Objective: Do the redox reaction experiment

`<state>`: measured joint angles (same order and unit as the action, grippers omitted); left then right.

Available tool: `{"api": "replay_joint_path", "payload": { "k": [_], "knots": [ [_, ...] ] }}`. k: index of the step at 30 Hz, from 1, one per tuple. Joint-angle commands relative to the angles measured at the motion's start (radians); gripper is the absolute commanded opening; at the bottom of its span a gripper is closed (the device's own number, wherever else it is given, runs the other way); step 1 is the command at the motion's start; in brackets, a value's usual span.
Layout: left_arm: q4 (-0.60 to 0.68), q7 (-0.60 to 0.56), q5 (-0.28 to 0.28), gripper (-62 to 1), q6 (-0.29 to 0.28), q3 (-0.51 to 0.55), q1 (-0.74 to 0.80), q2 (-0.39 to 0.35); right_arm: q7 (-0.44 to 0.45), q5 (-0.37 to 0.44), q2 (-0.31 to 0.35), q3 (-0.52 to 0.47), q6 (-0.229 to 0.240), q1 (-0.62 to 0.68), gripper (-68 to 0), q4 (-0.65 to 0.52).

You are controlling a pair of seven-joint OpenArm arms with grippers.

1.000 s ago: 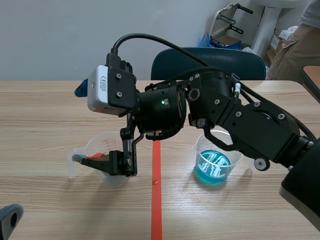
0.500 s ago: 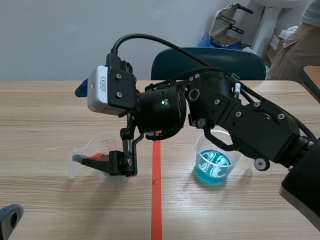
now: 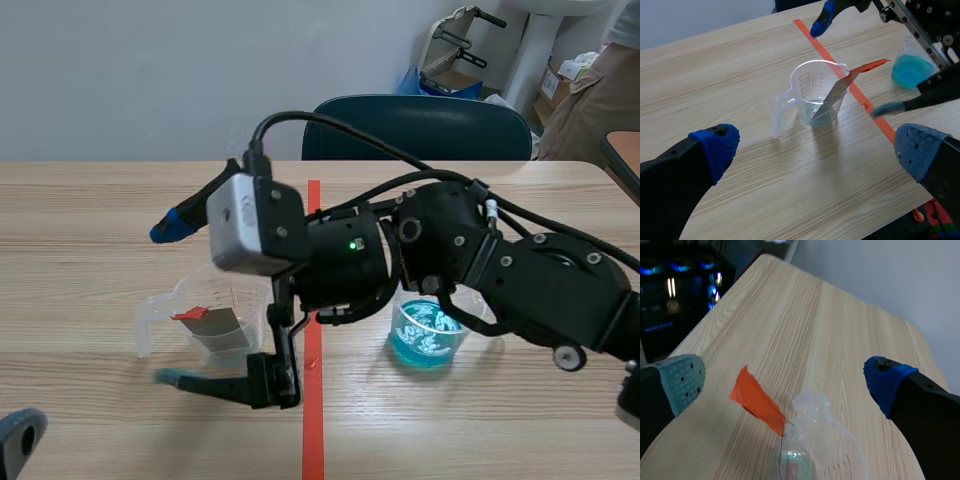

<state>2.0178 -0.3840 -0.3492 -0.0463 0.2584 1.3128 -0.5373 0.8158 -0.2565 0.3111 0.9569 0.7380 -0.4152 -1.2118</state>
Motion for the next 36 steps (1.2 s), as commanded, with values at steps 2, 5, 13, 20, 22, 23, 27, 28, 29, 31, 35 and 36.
{"api": "replay_joint_path", "payload": {
  "k": [2, 5, 13, 20, 22, 23, 27, 28, 29, 31, 35, 36],
  "knots": [
    [0.011, 0.0, 0.023, 1.4, -0.001, 0.0, -0.003, 0.005, 0.022, 0.118, 0.056, -0.014, 0.008, -0.011, 0.4, -0.046],
    [0.011, 0.0, 0.055, 1.4, -0.003, 0.0, -0.021, 0.008, 0.022, 0.297, 0.13, -0.015, 0.008, -0.01, 0.4, -0.09],
    [0.011, 0.104, 0.084, 1.4, -0.079, 0.0, -0.202, 0.084, -0.107, 0.613, 0.296, -0.215, -0.02, 0.164, 0.4, -0.25],
    [0.011, 0.158, 0.108, 1.4, -0.125, 0.009, -0.34, 0.139, -0.382, 0.678, 0.31, -0.543, -0.095, 0.432, 0.4, -0.339],
    [0.012, 0.158, 0.108, 1.4, -0.167, 0.026, -0.365, 0.149, -0.48, 0.7, 0.31, -0.621, -0.095, 0.501, 0.4, -0.394],
    [0.013, 0.158, 0.108, 1.4, -0.19, 0.037, -0.376, 0.154, -0.533, 0.713, 0.31, -0.657, -0.095, 0.535, 0.4, -0.428],
    [0.024, 0.194, 0.107, 1.4, -0.272, 0.082, -0.418, 0.166, -0.722, 0.735, 0.312, -0.768, -0.096, 0.647, 0.4, -0.576],
    [0.029, 0.204, 0.107, 1.4, -0.29, 0.094, -0.43, 0.171, -0.749, 0.745, 0.312, -0.79, -0.096, 0.674, 0.4, -0.61],
    [0.032, 0.213, 0.107, 1.4, -0.306, 0.105, -0.439, 0.177, -0.767, 0.76, 0.312, -0.809, -0.096, 0.7, 0.4, -0.641],
    [0.039, 0.233, 0.107, 1.4, -0.336, 0.123, -0.457, 0.18, -0.79, 0.774, 0.312, -0.841, -0.096, 0.747, 0.4, -0.695],
    [0.052, 0.294, 0.108, 1.4, -0.382, 0.145, -0.488, 0.18, -0.803, 0.778, 0.325, -0.88, -0.096, 0.826, 0.4, -0.761],
    [0.055, 0.306, 0.108, 1.4, -0.393, 0.148, -0.498, 0.18, -0.803, 0.779, 0.335, -0.882, -0.096, 0.84, 0.4, -0.766]
  ]
}}
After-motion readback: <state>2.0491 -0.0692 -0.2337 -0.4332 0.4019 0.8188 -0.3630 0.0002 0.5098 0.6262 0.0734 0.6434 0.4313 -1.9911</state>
